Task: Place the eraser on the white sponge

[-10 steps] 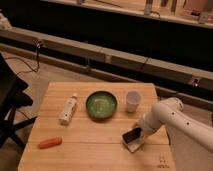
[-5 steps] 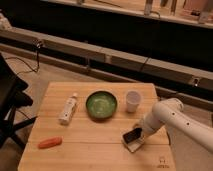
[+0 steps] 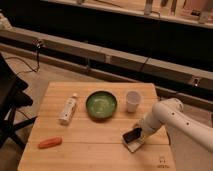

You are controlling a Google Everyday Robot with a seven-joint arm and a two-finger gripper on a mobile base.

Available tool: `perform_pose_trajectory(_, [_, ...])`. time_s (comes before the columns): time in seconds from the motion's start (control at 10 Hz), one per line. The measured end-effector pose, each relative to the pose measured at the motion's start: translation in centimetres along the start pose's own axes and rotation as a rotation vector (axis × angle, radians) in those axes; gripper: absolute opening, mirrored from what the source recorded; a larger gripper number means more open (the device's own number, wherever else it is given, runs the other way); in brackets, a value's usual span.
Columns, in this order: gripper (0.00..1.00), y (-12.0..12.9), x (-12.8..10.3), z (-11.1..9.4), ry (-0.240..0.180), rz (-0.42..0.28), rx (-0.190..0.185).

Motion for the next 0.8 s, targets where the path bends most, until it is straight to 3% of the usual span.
perform_pose_trajectory(0.4, [0.22,-0.1,0.16,0.2,-0.003,0.0,0.001])
perform_pose_trajectory(0.5, [0.37,-0.1,0.19,0.26,-0.005,0.0,0.0])
perform_pose_trajectory(0.8, [0.41,-0.11,0.39,0.45,-0.007,0.002,-0.001])
